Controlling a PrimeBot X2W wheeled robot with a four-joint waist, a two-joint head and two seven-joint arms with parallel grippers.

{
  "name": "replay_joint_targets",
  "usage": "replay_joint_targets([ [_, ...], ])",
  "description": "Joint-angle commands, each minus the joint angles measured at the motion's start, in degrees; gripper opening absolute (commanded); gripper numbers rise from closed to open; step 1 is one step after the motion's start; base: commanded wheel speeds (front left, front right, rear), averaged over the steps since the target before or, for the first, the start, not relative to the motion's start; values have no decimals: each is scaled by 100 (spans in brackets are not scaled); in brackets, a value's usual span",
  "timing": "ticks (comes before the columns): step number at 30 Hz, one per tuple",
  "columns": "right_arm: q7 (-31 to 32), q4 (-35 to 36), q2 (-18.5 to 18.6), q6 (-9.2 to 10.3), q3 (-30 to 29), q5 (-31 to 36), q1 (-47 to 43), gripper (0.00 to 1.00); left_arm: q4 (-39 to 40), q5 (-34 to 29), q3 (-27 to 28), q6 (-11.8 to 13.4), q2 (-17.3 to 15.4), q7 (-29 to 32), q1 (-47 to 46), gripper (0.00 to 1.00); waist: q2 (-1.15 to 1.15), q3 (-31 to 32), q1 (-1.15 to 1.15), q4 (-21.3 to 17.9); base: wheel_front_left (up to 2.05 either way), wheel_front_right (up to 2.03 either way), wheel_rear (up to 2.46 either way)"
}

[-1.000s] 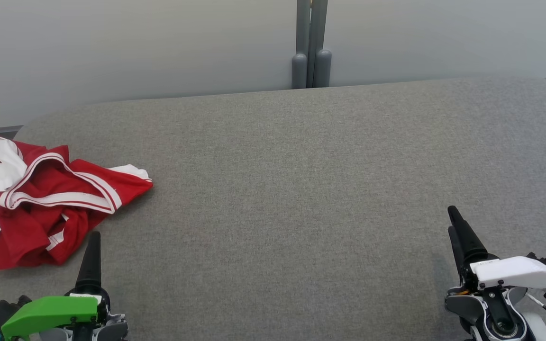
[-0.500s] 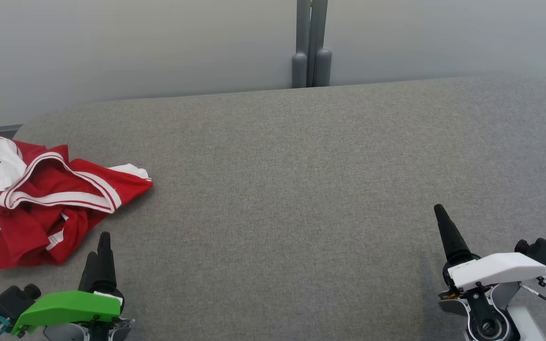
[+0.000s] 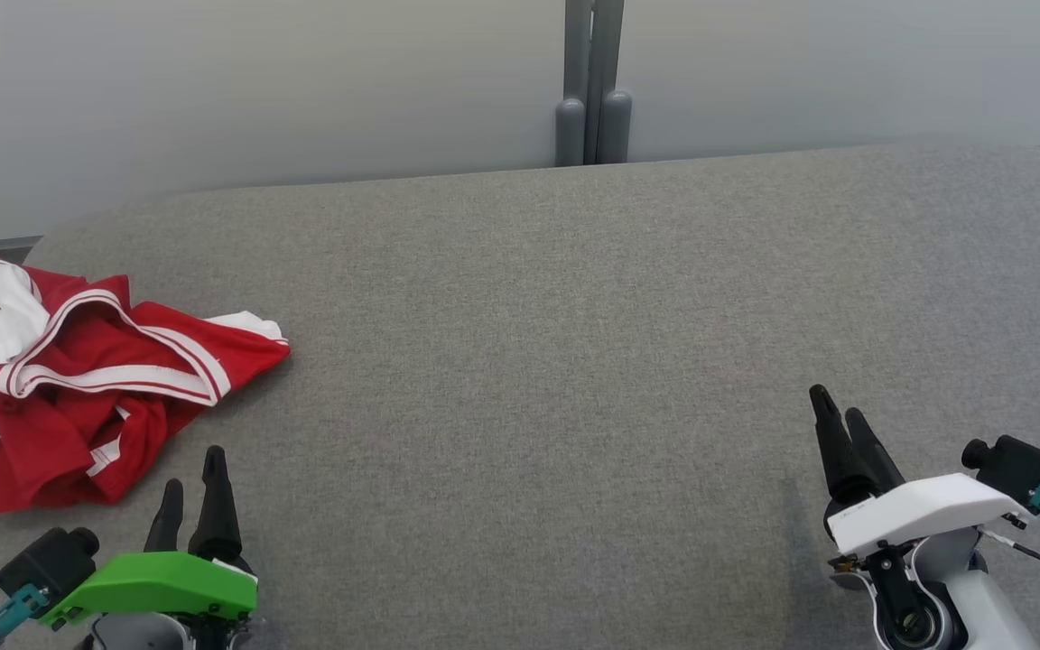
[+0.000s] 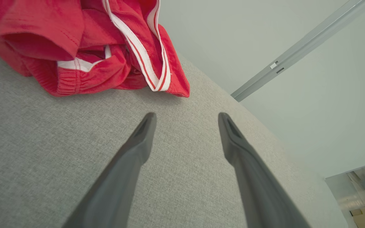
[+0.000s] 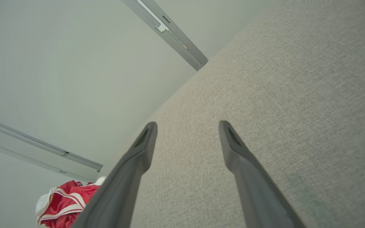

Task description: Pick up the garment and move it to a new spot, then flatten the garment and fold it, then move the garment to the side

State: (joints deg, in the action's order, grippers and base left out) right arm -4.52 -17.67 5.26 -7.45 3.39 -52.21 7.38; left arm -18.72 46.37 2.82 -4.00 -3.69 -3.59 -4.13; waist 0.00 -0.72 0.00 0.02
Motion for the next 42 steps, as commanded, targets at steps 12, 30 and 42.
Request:
replay_joint_targets([
  [12,-245,-4,96,-3,144,991,199,100,71,-980,-157,125,-140,-259,-147,100,0,-18,0,-18,0,0,0],
  [30,-514,-42,31,-4,50,2257,174,100,-123,-2157,-352,275,-246,-552,-100,100,0,0,0,-44,0,0,0],
  [42,-674,-122,35,-4,24,3044,187,100,-228,-2852,-476,413,-287,-726,-107,100,0,-2,0,-50,0,0,0],
])
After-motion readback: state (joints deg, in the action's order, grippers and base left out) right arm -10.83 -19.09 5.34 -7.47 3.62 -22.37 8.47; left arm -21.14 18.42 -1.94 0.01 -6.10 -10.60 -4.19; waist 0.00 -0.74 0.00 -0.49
